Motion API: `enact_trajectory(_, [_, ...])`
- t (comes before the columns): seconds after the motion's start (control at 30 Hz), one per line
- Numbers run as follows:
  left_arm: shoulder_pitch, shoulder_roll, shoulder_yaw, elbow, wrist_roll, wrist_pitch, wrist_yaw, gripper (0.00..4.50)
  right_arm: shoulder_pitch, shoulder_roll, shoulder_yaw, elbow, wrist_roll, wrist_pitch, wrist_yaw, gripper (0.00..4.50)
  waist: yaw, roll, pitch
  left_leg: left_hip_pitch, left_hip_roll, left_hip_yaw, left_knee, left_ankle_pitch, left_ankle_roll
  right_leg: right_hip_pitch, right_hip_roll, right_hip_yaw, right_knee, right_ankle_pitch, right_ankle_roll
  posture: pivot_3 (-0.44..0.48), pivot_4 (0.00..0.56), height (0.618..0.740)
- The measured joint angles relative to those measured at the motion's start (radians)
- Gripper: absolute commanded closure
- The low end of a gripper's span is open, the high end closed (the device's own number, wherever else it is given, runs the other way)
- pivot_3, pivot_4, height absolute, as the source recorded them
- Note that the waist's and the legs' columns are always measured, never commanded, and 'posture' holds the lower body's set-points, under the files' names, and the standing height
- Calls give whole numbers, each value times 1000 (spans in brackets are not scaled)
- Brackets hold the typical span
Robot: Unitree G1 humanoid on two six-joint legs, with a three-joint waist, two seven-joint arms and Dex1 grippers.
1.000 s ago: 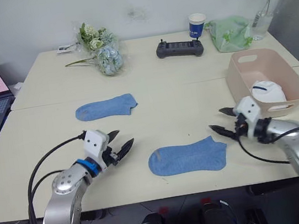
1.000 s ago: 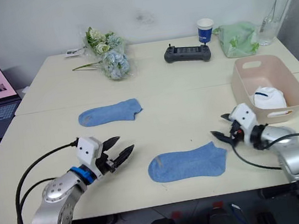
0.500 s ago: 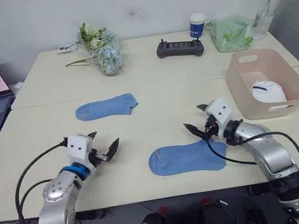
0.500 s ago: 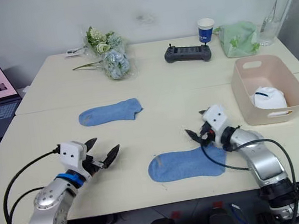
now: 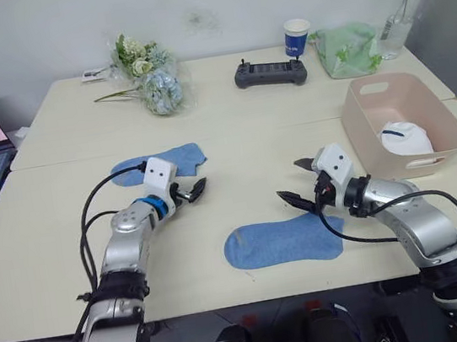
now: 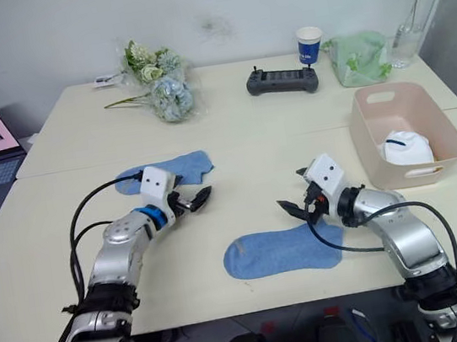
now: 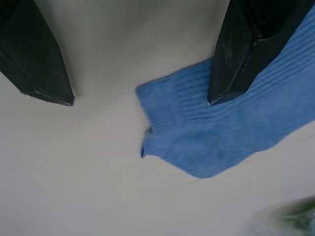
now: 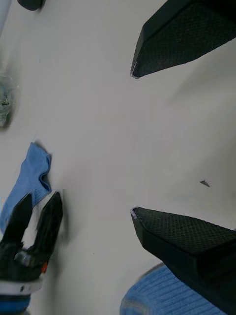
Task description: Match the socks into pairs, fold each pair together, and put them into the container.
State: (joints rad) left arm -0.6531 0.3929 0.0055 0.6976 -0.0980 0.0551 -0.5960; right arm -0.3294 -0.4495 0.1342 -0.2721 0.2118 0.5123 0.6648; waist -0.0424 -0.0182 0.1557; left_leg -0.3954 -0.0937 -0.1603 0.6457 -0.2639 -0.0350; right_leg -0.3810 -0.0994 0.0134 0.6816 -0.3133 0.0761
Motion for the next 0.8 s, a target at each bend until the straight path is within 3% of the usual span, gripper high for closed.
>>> enact_trajectory(0.23, [-89,0,1,205,26,-125,39,2407,3,-18,-4,-23,-2,3,-21,0,-4,0,0,1,0,0,0,0,0,0,0,1,1,0,0,0,150,740])
enact_trajectory(0.47, [-97,4,38,238,19,-149,44,4480,2,-37,-13,-25,-2,2,-22,0,-12,0,0,0,0,0,0,0,0,-1,0,1,1,0,0,0,150,740])
enact_trajectory(0.63, [-34,5,42,126,15,-114,20,4480,1,-38,-15,-11,-3,-1,-28,0,-12,0,0,-3,-1,0,0,0,0,-4,-1,1,1,0,0,0,150,740])
enact_trajectory(0.8, [110,-29,-32,-218,-19,73,-95,4480,-13,-40,-43,-1,-2,-7,-39,0,-6,0,0,-5,-1,0,1,0,0,-4,-1,1,0,0,0,0,150,740])
